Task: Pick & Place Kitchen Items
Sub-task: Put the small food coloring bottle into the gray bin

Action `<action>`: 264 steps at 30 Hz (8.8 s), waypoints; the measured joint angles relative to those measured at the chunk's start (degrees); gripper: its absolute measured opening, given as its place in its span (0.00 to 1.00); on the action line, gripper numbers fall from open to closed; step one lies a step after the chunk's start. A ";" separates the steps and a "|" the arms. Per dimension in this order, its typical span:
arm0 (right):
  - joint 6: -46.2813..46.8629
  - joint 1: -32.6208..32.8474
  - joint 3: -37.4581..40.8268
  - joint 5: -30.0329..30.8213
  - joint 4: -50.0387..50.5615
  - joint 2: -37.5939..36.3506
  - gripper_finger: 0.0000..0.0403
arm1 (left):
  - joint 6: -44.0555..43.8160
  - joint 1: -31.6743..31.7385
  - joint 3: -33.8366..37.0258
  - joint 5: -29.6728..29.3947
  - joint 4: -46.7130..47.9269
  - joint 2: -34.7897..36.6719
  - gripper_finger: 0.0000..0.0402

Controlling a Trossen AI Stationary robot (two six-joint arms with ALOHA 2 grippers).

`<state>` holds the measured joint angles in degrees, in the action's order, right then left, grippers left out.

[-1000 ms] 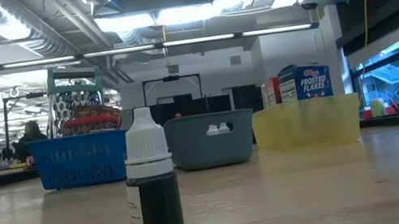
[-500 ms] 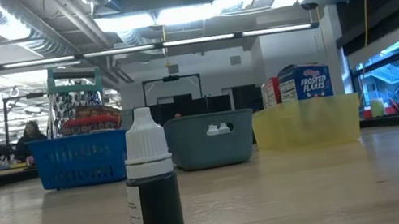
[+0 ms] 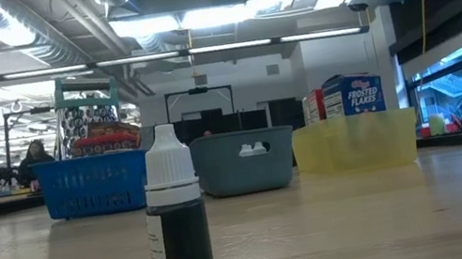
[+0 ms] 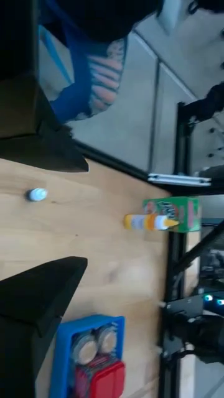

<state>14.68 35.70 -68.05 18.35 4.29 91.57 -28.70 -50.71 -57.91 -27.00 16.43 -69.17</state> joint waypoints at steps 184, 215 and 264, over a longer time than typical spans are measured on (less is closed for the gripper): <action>-23.70 13.77 0.00 5.01 -1.74 3.24 0.59 | 12.95 15.64 0.37 7.61 -35.02 -45.57 0.20; -21.55 18.88 0.00 5.18 -1.15 3.24 0.59 | 14.48 31.73 0.42 6.12 -6.80 -17.24 0.17; -23.06 20.61 0.00 5.62 -0.62 6.40 0.59 | 15.87 48.44 15.37 8.75 -29.37 -22.02 0.18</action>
<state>-8.38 56.31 -68.05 23.97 3.66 97.97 -12.83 -2.26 -42.54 -18.25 -12.94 -91.19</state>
